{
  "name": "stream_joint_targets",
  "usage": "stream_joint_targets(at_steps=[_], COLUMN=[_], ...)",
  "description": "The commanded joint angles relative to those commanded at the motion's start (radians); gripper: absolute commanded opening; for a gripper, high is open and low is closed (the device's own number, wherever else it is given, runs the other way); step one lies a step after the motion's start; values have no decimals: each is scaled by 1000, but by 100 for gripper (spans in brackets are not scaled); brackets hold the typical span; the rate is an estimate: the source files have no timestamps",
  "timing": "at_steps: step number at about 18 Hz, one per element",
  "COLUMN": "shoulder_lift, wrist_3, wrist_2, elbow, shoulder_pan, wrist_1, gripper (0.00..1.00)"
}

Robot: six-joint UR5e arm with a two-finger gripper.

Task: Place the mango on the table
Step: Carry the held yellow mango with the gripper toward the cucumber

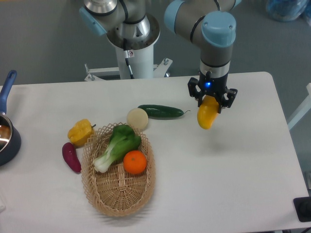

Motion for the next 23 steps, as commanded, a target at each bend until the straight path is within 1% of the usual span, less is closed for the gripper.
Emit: stream_joint_targets(at_steps=[6, 8, 10, 13, 15, 18, 20, 23], shoulder_lift=[-12, -40, -67, -106, -127, -146, -170, -228], wrist_3=[-9, -47, -109, -118, -118, -121, -162, -207], wrist_2=[2, 26, 49, 52, 54, 109, 127, 198], elbow=[11, 17, 28, 20, 17, 12, 12, 20], shoulder_pan=[-5, -29, -72, -98, -115, -129, -137, -175], wrist_1=[-3, -3, 2, 18, 20, 31, 61, 139], gripper=[43, 43, 43, 43, 43, 43, 43, 45])
